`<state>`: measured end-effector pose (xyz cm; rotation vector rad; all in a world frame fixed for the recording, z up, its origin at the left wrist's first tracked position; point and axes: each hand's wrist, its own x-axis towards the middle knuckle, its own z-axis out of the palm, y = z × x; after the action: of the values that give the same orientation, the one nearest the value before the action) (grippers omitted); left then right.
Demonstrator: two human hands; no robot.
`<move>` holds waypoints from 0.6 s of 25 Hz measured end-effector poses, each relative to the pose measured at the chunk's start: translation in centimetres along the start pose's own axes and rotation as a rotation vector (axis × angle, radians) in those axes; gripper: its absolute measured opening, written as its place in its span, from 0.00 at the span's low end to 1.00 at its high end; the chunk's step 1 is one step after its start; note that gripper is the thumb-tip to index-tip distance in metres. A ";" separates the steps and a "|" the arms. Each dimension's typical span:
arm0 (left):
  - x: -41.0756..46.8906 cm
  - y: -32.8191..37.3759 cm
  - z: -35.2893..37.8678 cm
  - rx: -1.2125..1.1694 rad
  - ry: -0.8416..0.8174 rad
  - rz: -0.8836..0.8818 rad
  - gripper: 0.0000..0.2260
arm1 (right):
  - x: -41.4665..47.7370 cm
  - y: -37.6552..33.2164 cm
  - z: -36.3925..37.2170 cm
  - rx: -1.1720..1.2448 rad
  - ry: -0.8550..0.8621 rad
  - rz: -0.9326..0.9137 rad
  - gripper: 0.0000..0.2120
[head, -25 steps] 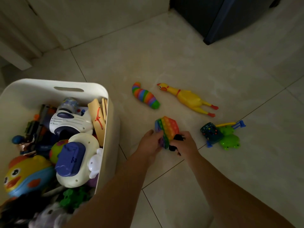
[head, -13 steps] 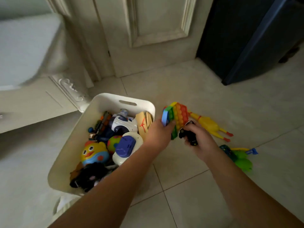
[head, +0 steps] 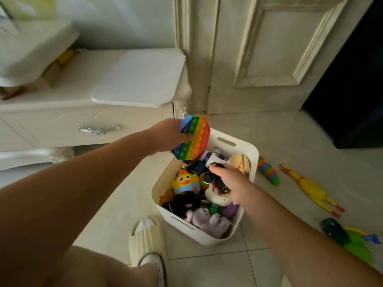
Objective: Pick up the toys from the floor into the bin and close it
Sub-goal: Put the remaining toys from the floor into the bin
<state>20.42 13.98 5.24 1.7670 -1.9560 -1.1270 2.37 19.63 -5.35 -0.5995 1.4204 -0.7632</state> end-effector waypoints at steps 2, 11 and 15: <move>0.2 -0.6 0.0 0.055 -0.013 -0.008 0.09 | 1.0 1.6 2.4 -0.051 -0.104 0.073 0.05; 1.5 -2.0 1.9 0.095 0.046 -0.050 0.11 | 5.9 2.0 7.5 -0.312 -0.159 0.042 0.03; 1.0 -3.7 0.9 0.041 0.112 -0.095 0.11 | 7.7 2.5 8.4 -0.223 -0.084 -0.013 0.17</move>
<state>22.27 13.56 1.84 1.9194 -1.8607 -1.0002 10.96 14.70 -11.53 -0.8038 1.4353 -0.5864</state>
